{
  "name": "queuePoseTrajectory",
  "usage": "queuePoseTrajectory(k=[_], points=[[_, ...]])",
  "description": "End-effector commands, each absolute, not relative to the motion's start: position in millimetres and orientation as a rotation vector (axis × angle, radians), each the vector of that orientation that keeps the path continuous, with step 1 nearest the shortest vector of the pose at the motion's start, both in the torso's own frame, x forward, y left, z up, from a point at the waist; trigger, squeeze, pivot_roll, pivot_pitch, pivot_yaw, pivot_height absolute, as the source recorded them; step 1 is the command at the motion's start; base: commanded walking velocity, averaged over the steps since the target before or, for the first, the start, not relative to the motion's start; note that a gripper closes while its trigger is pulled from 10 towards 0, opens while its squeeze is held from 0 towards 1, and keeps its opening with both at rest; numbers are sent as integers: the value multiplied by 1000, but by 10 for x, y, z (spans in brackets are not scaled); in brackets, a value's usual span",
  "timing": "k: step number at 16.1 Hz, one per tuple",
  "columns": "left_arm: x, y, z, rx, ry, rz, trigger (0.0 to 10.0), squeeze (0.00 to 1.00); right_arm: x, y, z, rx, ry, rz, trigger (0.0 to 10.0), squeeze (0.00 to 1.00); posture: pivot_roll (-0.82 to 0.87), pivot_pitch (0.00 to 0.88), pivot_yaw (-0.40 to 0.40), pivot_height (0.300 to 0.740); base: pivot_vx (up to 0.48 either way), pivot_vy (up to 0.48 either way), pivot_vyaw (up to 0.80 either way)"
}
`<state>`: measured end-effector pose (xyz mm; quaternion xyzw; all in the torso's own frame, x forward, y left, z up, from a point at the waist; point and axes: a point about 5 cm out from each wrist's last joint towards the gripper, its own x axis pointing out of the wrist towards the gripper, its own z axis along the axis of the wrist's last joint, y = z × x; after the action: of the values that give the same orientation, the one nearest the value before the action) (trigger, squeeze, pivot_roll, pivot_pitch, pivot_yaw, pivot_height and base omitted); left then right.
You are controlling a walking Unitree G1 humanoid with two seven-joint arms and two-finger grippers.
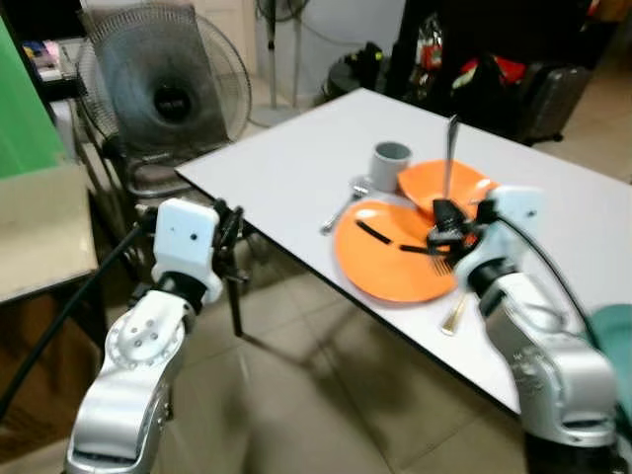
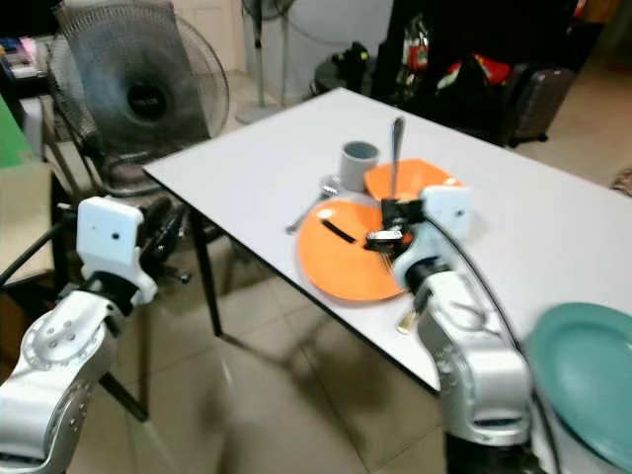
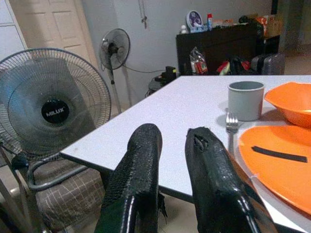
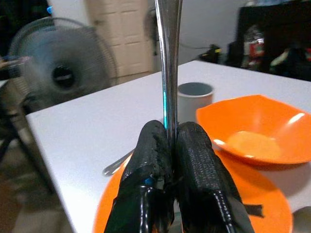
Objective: Setting the table
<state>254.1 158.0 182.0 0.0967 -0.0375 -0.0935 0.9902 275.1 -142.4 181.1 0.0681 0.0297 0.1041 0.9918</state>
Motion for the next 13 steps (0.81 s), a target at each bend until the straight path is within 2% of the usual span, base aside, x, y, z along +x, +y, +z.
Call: queuePoseTrajectory(k=[1, 4, 6, 13], points=[[2550, 1579, 1797, 194, -64, -193, 10000, 0, 2754, -1442, 1861, 128, 42, 196, 10000, 0, -77, 0, -22, 740, 0, -270, 0], [2560, 1576, 1796, 189, -61, -203, 10000, 0, 2727, -1445, 1833, 142, 53, 184, 10000, 0, -75, 0, -16, 740, 0, -174, 0], [2578, 1622, 1780, 118, -26, -158, 10000, 0, 2751, -1441, 1818, 153, 64, 179, 10000, 0, -67, 0, -20, 740, 0, 480, -800], [2574, 1679, 1780, 129, -19, -154, 10000, 0, 2753, -1422, 1830, 153, 69, 181, 10000, 0, -72, 0, -14, 740, 0, 480, -800]])
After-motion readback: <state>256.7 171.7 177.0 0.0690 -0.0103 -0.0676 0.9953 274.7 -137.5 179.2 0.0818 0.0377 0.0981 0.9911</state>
